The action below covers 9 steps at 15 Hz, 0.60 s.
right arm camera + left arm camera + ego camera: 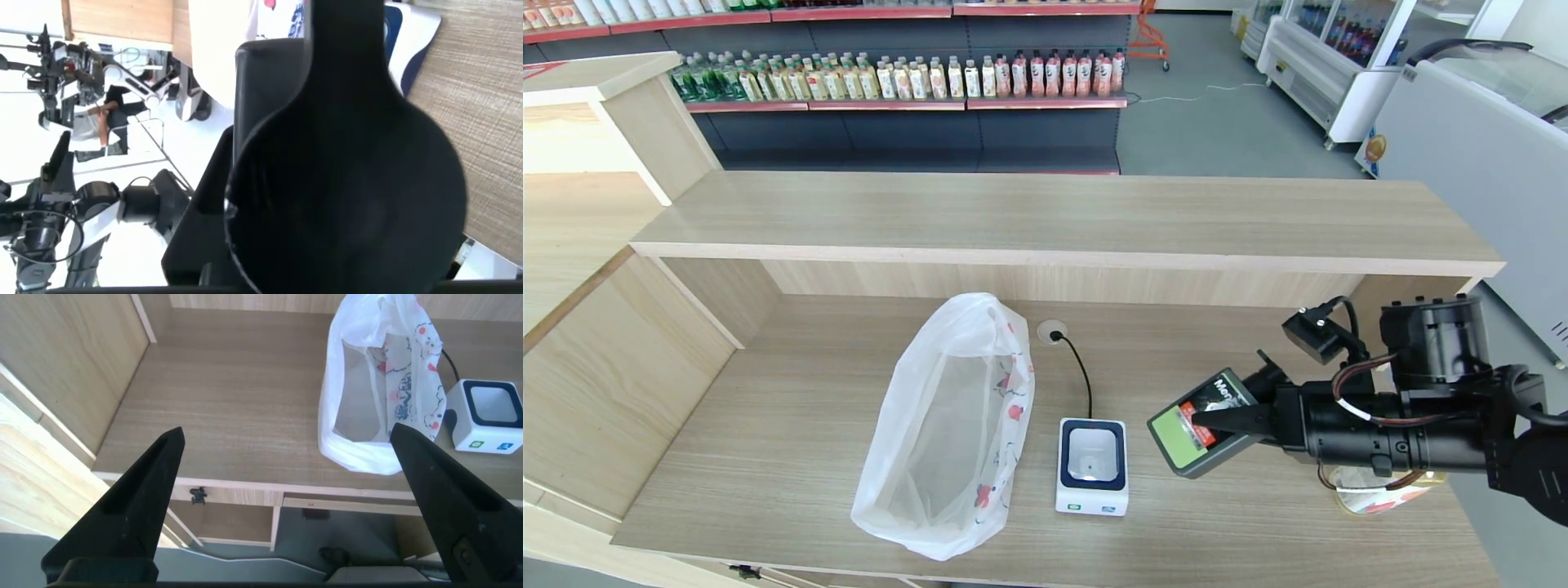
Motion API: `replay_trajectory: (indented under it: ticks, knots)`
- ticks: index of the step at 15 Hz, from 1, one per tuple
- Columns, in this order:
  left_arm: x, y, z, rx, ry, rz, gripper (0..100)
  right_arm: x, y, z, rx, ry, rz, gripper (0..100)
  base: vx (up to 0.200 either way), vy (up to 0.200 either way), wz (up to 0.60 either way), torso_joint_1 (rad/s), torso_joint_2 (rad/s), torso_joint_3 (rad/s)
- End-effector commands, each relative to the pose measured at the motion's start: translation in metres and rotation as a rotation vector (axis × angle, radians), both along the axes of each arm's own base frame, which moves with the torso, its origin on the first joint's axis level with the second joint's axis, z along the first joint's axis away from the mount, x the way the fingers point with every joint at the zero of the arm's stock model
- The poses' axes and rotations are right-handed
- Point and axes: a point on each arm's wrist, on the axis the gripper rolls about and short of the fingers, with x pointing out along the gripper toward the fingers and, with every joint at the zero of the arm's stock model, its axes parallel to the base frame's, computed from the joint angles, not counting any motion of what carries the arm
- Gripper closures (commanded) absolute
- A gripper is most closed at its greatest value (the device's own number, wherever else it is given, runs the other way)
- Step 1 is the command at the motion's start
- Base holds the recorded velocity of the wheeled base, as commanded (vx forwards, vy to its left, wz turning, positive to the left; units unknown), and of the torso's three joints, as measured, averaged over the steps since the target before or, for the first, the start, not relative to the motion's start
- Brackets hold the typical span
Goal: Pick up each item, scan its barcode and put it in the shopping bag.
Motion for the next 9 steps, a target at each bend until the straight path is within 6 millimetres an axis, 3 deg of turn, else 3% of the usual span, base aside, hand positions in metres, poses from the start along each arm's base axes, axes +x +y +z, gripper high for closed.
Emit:
replay_trajectory:
  ticks: [1, 3, 9]
  knots:
    - [0.000, 0.000, 0.000, -0.001, 0.000, 0.001, 0, 0.003, 0.004, -0.004, -0.013, 0.008, -0.006, 100, 0.000, 0.200, 0.00, 0.002, 0.00, -0.002]
    - [0.000, 0.000, 0.000, 0.002, 0.000, 0.001, 0, 0.012, 0.011, -0.010, -0.048, 0.006, -0.044, 100, 0.000, 0.200, 0.00, 0.002, 0.00, 0.002]
    - [0.000, 0.000, 0.000, 0.003, 0.000, 0.001, 0, 0.019, 0.035, -0.037, -0.155, 0.033, -0.098, 100, 0.000, 0.000, 0.00, 0.000, 0.00, 0.000]
